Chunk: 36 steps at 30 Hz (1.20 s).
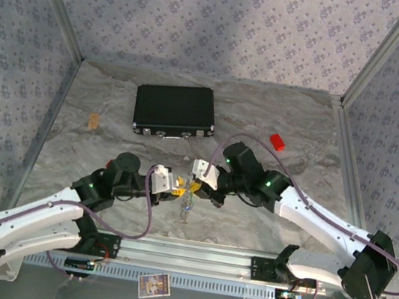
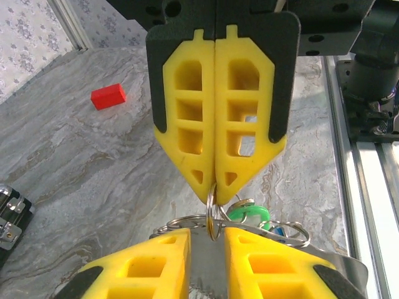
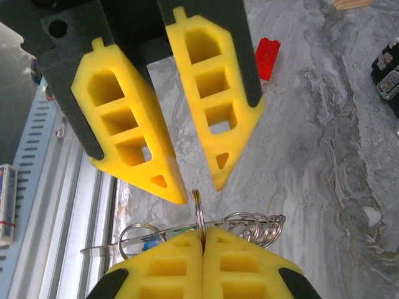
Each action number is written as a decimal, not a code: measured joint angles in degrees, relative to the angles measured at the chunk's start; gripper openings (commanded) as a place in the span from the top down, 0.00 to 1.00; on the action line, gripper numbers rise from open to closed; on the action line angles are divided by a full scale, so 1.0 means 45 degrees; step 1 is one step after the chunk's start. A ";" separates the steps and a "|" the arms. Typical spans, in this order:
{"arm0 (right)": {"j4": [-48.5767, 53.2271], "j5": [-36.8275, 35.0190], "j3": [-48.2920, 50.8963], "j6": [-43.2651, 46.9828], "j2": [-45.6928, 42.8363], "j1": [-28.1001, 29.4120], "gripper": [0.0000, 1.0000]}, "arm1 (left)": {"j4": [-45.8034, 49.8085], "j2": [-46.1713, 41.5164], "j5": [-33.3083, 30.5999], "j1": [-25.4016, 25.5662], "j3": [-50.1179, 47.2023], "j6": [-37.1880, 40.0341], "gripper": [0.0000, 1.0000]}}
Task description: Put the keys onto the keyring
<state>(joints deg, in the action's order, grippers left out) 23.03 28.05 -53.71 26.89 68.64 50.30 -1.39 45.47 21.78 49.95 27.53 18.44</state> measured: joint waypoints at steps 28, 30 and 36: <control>0.0539 -0.0374 -0.0214 0.0471 -0.0291 0.0117 0.74 | 0.0189 0.0175 0.0219 0.0000 0.0189 0.0316 1.00; 0.0165 -0.0325 0.0243 0.0049 -0.0583 0.0024 0.74 | -0.0029 0.0019 0.0248 0.0000 0.0029 0.0311 1.00; -0.0767 -0.0180 0.1054 -0.0933 -0.0758 0.0015 0.73 | -0.0321 -0.0024 0.0257 0.0000 -0.0180 0.0228 1.00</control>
<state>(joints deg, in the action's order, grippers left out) 19.57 27.24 -48.97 22.70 65.23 50.37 -2.83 45.36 22.94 49.95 26.72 19.46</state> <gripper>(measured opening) 0.264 0.047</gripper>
